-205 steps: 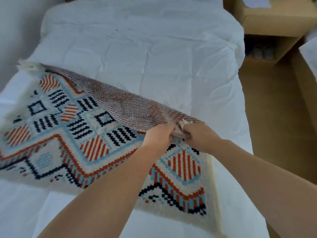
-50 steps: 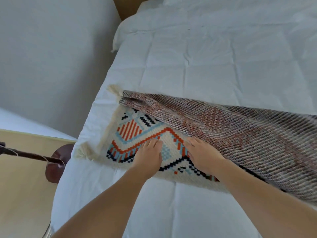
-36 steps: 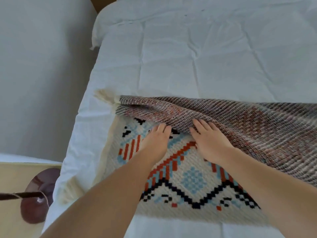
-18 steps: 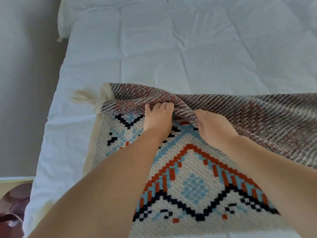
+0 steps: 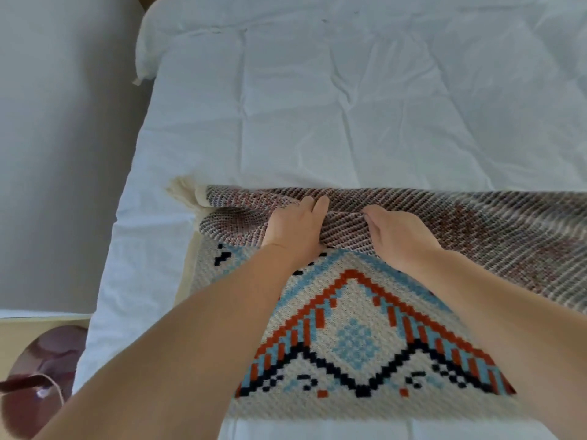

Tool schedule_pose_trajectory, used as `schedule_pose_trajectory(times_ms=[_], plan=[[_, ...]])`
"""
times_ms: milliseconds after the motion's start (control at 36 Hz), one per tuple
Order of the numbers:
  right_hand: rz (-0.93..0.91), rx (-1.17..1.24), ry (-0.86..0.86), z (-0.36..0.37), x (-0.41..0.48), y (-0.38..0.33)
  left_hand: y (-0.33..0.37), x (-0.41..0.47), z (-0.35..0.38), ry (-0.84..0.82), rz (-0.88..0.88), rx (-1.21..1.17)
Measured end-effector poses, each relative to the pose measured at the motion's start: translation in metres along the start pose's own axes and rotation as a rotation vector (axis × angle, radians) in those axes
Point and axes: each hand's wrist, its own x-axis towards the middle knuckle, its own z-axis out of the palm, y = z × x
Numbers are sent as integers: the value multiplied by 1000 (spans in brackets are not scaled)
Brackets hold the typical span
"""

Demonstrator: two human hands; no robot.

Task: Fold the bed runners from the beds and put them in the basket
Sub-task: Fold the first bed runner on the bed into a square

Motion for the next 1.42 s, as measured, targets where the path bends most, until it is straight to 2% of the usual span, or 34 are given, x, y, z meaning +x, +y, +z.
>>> schedule_pose_trajectory(times_ms=[111, 222, 500, 583, 667, 806, 1000, 1139, 1250, 1361, 1417], plan=[[-49, -54, 1, 5, -3, 5, 4, -6, 6, 15, 65, -39], [-125, -114, -10, 11, -9, 5, 1, -18, 13, -50, 154, -54], [-165, -261, -148, 25, -18, -11, -36, -65, 24, -81, 154, -92], [-188, -378, -168, 29, -26, -22, -36, -74, 26, -18, 170, -169], [-208, -415, -181, 40, -34, -44, -33, -85, 25, 21, 123, -269], [-252, -364, -88, 46, -36, -82, -34, -102, 27, 53, 116, -241], [-262, -289, -203, 38, -51, -94, -62, -124, 26, 101, -70, -129], [-278, -277, -268, 28, -72, -96, -76, -147, 21, 48, -122, -66], [-281, -256, -328, 23, -86, -98, -79, -166, 17, 149, -141, -82], [-289, -186, -390, 26, -99, -100, -70, -195, 5, -6, -165, -20], [-298, -216, -433, 29, -108, -100, -67, -212, 3, 3, -200, -8]])
